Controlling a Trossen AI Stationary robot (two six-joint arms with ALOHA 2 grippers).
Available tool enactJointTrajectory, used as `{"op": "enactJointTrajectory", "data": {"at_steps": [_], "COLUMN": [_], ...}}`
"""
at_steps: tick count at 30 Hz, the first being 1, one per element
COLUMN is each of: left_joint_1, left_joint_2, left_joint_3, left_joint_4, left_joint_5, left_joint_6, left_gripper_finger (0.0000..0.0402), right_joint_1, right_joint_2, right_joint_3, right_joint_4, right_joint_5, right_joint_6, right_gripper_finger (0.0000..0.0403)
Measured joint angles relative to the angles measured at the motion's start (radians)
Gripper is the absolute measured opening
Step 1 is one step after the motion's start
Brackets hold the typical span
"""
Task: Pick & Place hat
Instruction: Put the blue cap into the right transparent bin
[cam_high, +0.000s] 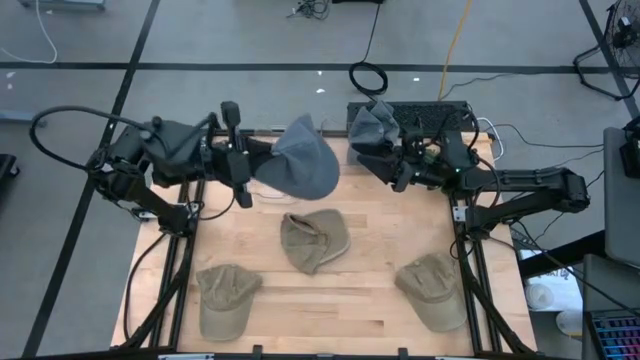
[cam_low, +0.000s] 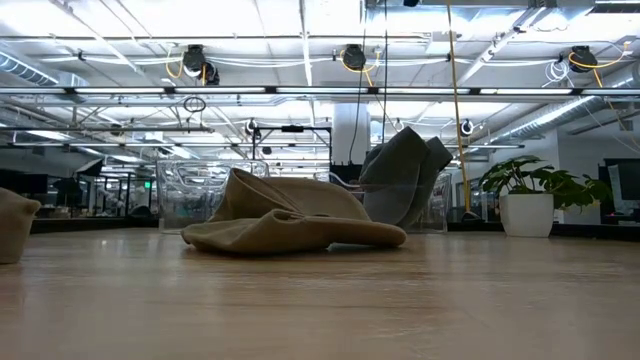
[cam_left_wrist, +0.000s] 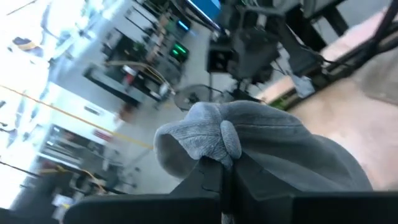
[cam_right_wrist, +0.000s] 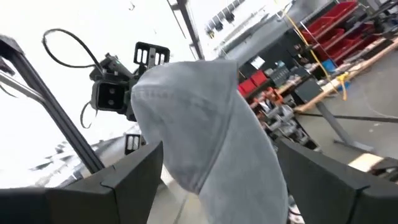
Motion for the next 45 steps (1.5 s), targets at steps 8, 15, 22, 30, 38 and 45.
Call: {"op": "enactJointTrajectory", "data": {"at_steps": [8, 15, 22, 30, 38, 45], "left_joint_1": [0.000, 0.000, 0.006, 0.010, 0.020, 0.009], "left_joint_2": [0.000, 0.002, 0.047, 0.114, 0.145, 0.151], "left_joint_3": [0.000, 0.000, 0.000, 0.000, -0.002, -0.001], "left_joint_4": [0.177, 0.295, 0.367, 0.510, 0.502, 0.504], "left_joint_5": [-0.001, -0.001, 0.000, 0.004, 0.007, -0.016], "left_joint_6": [0.162, 0.230, 0.283, 0.349, 0.343, 0.342], "left_gripper_finger": [0.0001, 0.0001, 0.0001, 0.0001, 0.0001, 0.0001], "right_joint_1": [0.000, 0.000, 0.015, 0.044, 0.084, 0.106], "right_joint_2": [0.000, 0.000, 0.000, 0.000, 0.000, 0.000], "right_joint_3": [-0.079, -0.098, -0.098, -0.098, -0.098, -0.098], "right_joint_4": [0.082, 0.082, 0.154, 0.178, 0.221, 0.242], "right_joint_5": [0.000, 0.000, -0.004, -0.046, -0.055, -0.058], "right_joint_6": [0.079, 0.079, 0.065, 0.049, -0.009, -0.038], "right_gripper_finger": [0.0304, 0.0304, 0.0304, 0.0304, 0.0279, 0.0176]}}
